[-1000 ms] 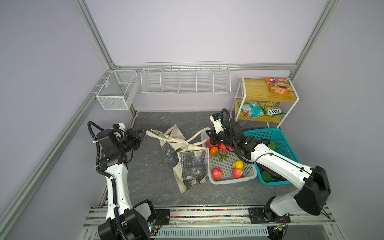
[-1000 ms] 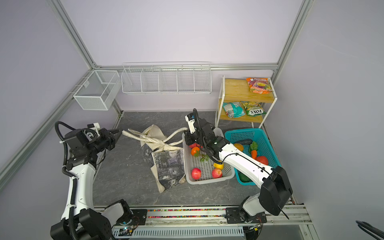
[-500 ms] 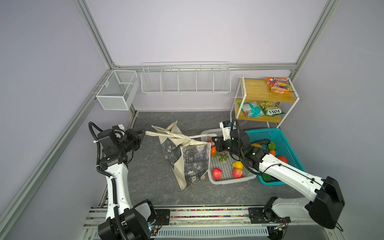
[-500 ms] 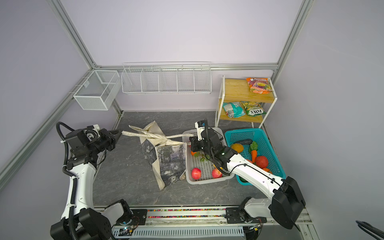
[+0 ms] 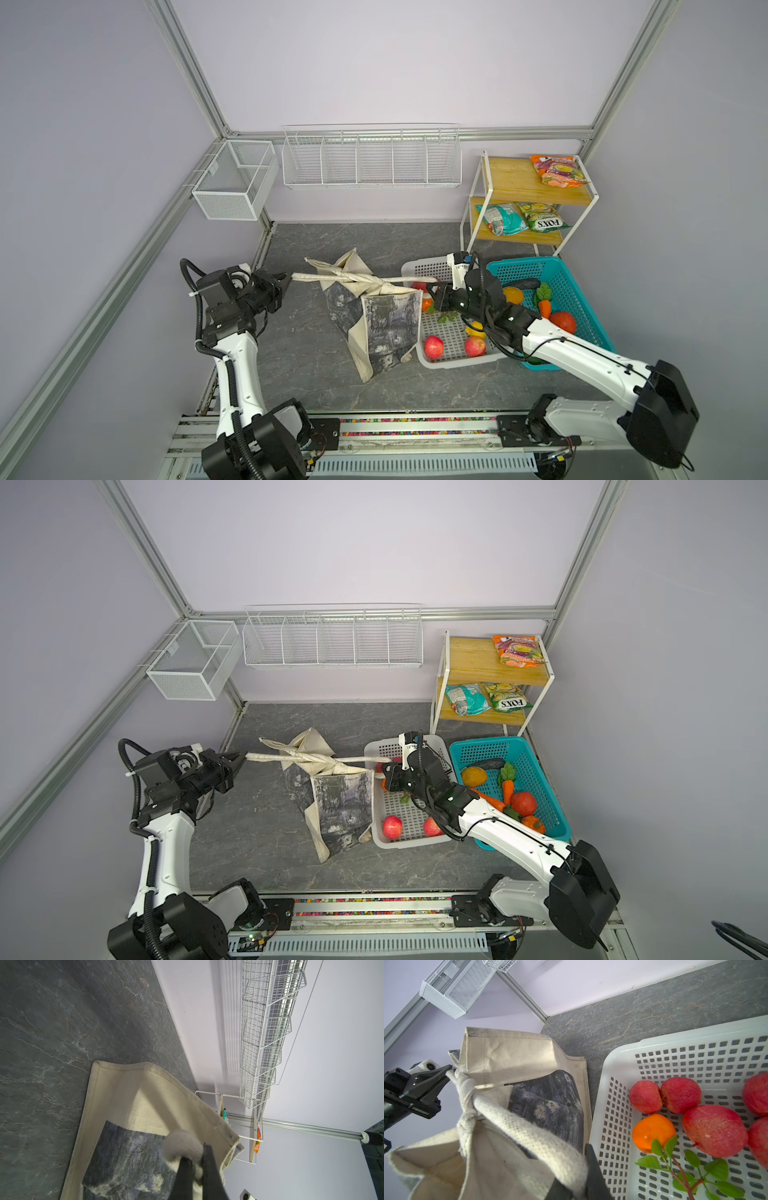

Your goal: Place the food into the grocery bag and tie it

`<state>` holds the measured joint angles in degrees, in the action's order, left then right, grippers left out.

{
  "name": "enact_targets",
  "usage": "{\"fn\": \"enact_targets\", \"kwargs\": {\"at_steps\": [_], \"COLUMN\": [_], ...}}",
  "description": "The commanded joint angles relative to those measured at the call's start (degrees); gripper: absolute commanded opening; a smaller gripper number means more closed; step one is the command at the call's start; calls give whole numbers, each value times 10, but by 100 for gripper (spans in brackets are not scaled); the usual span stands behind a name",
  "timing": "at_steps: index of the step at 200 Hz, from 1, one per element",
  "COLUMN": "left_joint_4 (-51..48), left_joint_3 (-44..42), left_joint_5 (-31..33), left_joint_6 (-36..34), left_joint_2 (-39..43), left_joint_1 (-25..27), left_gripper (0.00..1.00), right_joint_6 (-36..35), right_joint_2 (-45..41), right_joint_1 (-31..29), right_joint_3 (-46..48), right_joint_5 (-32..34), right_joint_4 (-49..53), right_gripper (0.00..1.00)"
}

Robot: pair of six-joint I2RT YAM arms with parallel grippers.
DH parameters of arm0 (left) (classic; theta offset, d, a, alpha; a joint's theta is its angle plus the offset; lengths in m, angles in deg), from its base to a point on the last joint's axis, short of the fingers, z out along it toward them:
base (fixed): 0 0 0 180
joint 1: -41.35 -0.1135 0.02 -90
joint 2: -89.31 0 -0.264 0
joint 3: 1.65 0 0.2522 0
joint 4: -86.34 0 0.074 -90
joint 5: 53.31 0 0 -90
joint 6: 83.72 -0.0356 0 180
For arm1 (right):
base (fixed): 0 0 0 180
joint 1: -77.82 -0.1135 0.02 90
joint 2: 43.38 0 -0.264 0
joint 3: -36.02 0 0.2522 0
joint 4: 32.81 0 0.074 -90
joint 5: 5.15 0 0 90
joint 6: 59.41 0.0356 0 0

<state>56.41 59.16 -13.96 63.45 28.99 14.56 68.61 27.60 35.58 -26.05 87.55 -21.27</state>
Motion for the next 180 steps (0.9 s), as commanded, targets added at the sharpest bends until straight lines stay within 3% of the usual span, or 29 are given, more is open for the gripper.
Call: {"fn": "enact_targets", "kwargs": {"at_steps": [1,49,94,154,180], "left_joint_4": [83,160,162,126,116], "left_joint_3": [0,3,53,126,138], "left_joint_5": [146,84,81,80,75], "left_joint_6": [0,44,27,-16,-26], "left_joint_2": [-15,1,-21,-61,-78], "left_joint_1": [-53,-36,38,109,144], "left_gripper": [0,0,0,0,0], "right_joint_6": [18,-20,-55,-74,-80], "right_joint_2": [-24,-14,5,-37,-43], "right_joint_1": [46,28,-6,-39,-45], "right_joint_3": [24,-8,-48,-57,-65], "right_joint_5": [121,87,73,111,118], "right_joint_4": [90,71,65,71,88], "right_gripper": [7,7,8,9,14]}}
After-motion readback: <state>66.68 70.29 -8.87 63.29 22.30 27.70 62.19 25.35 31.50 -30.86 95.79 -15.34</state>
